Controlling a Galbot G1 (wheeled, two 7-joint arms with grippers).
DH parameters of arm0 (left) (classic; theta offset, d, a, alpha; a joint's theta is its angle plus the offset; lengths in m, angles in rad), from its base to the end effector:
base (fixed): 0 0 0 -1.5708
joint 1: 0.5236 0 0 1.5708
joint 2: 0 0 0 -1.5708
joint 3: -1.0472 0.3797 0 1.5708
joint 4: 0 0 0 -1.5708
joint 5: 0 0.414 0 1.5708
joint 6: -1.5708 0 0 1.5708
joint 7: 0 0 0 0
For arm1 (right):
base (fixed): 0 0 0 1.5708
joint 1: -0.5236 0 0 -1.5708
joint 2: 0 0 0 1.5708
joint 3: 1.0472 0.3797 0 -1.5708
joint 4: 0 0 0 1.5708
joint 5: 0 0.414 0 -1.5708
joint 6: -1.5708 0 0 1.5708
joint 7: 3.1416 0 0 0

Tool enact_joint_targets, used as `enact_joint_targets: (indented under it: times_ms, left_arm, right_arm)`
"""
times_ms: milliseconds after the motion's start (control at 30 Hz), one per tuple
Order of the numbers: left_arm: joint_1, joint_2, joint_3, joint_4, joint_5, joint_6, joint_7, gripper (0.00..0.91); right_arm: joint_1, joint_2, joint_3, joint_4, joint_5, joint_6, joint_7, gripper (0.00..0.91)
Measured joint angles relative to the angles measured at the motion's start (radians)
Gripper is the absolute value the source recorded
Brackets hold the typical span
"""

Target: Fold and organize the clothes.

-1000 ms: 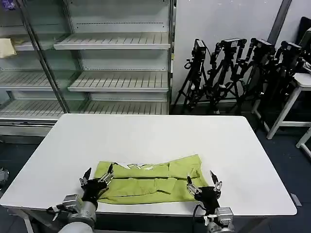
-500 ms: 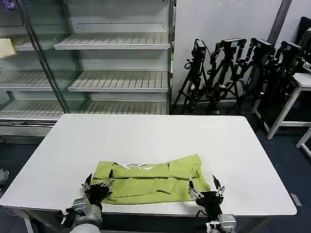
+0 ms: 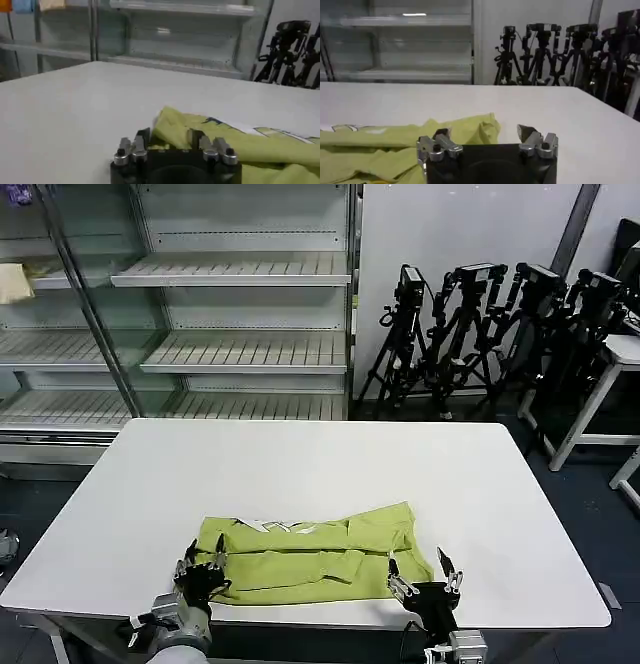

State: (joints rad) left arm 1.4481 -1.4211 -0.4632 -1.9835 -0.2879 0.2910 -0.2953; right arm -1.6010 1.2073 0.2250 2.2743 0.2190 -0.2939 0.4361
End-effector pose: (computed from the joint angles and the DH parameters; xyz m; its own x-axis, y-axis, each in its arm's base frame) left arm 0.2648 0.0092 -0.3454 -0.9381 -0.1325 0.3201 -0.1674 0.9823 -0.0837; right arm 0.1843 0.0470 -0.2757 -0.9698 -0.0316 0.2418 -0.0376 0.9991 -0.0203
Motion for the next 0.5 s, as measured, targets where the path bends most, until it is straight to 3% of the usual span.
enact_joint_targets:
  times_ms: [500]
  left_arm:
    - [0.006,0.012,-0.021,-0.025,-0.086,0.008,0.0,0.03]
  right_arm:
    - [-0.013,0.004,0.003,0.011,-0.002,0.003,0.003,0.907]
